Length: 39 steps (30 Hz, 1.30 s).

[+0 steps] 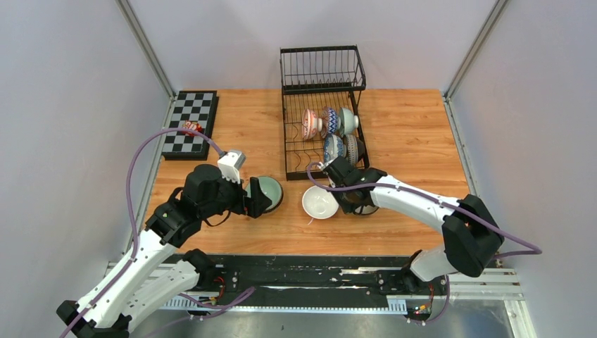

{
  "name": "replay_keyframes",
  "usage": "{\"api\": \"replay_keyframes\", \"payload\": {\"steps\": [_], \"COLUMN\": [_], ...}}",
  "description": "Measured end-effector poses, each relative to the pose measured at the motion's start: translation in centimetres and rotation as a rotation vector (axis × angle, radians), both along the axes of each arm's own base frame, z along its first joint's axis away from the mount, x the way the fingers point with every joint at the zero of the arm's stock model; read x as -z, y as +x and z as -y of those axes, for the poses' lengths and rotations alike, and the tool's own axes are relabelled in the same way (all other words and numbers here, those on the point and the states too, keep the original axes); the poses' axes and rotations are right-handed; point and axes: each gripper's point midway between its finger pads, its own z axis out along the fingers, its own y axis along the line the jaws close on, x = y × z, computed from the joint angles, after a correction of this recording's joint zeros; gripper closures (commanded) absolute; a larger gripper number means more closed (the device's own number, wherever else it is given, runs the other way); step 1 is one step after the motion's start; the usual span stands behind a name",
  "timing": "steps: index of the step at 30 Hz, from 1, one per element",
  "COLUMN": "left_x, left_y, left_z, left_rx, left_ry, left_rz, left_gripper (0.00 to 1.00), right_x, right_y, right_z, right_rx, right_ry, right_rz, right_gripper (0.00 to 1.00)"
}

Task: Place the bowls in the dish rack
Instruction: Pick up the bowl from the center of the board.

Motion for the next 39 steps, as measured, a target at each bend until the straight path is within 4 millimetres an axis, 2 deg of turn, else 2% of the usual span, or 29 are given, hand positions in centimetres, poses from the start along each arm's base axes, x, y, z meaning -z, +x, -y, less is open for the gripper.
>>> {"api": "replay_keyframes", "payload": {"steps": [8,14,21,26,29,34,39], "left_x": [0.0,-0.5,-3.5,-5.7,-6.4,-6.1,-4.7], "left_y": [0.0,0.1,0.8,1.1,1.1,1.0,0.4], "left_z": [-0.1,-0.3,-0.3,0.1,0.4,1.2,2.5], "left_rx": [0.003,-0.005,-0.012,0.0,0.019,0.058,0.115], "left_ry": [0.008,0.011,0.0,-0.019,-0.025,-0.022,0.009], "left_rz": [0.007,0.018,0.077,0.113,0.12,0.091,0.038], "left_gripper": [0.03,0.03,0.02,0.04,0.04,0.06,0.07], "right_x": [-0.9,-4.2,-7.8,-8.7,-9.3,-10.4,-10.6], "right_y": [-1.5,-2.2,-3.4,-5.1,-6.5,-8.6,-10.8], "right_z": [-0.1,-0.6,-2.0,-2.9,-4.0,-5.8,-7.5], "right_rx": [-0.04,-0.084,-0.191,-0.333,-0.454,-0.653,-0.855], "right_ry": [-0.018,0.029,0.078,0.07,0.06,0.055,0.03], "right_rz": [0.007,0.088,0.173,0.195,0.207,0.241,0.261], "right_gripper": [0.97,0.97,0.97,0.97,0.97,0.97,0.97]}}
